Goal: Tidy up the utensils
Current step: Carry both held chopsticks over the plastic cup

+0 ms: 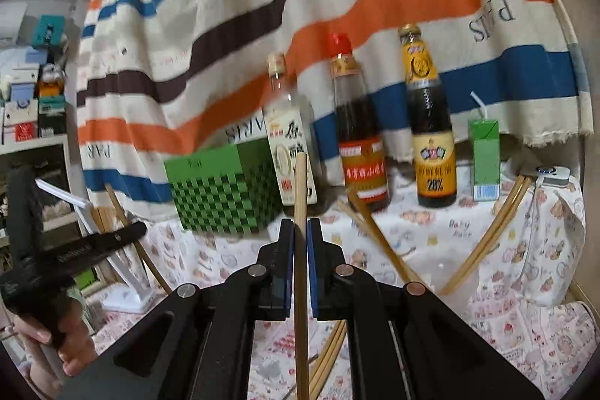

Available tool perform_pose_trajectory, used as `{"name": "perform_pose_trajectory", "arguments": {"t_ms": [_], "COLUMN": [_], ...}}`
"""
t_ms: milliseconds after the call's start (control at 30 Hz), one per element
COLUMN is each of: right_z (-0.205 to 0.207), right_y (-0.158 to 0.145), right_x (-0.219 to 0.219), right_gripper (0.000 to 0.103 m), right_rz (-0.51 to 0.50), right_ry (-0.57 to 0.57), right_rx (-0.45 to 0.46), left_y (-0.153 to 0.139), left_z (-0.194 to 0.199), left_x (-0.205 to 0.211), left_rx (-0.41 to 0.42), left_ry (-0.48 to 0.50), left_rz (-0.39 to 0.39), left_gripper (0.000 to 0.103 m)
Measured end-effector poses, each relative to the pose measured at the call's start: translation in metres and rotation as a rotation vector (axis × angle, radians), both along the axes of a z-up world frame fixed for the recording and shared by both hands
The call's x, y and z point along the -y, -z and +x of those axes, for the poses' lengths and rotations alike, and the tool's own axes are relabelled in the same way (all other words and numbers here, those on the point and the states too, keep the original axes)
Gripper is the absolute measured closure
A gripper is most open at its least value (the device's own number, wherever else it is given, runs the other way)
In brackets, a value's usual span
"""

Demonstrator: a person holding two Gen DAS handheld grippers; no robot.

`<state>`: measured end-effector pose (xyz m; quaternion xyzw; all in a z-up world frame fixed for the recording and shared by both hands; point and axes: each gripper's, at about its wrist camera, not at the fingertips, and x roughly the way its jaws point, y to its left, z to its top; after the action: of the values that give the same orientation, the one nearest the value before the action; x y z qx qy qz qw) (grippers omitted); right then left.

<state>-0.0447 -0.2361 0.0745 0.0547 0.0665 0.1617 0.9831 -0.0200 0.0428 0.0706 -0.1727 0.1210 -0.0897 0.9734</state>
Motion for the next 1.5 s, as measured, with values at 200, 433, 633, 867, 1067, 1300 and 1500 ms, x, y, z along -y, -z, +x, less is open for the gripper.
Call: {"name": "perform_pose_trajectory", "arguments": {"t_ms": [200,433,633,867,1067,1300,1500], "right_z": [0.007,0.016,0.015,0.005,-0.023,-0.04,-0.024], "right_y": [0.015,0.02,0.019,0.011,-0.008,-0.026,-0.036], "right_x": [0.015,0.027,0.029,0.032,0.056,0.09,0.105], "right_gripper": [0.096,0.096,0.096,0.096,0.096,0.096,0.096], "right_rz": [0.039,0.054,0.057,0.064,0.147,0.261,0.229], "right_ry": [-0.007,0.02,0.024,0.022,0.062,0.184,0.278], "right_rx": [-0.046,-0.083,-0.081,-0.047,0.082,0.192,0.247], "left_y": [0.005,0.005,0.006,0.0,-0.021,-0.07,-0.094], "left_z": [0.005,0.004,0.005,-0.002,-0.011,-0.011,-0.013], "left_x": [0.006,0.005,0.006,0.017,0.052,0.111,0.163], "left_rx": [-0.024,-0.019,-0.025,0.008,0.059,0.146,0.239], "left_ry": [0.0,-0.008,0.006,0.046,0.114,0.2,0.251], "left_rz": [0.019,0.019,0.024,0.053,0.091,0.136,0.126], "left_gripper": [0.097,0.097,0.097,0.097,0.097,0.097,0.097]}}
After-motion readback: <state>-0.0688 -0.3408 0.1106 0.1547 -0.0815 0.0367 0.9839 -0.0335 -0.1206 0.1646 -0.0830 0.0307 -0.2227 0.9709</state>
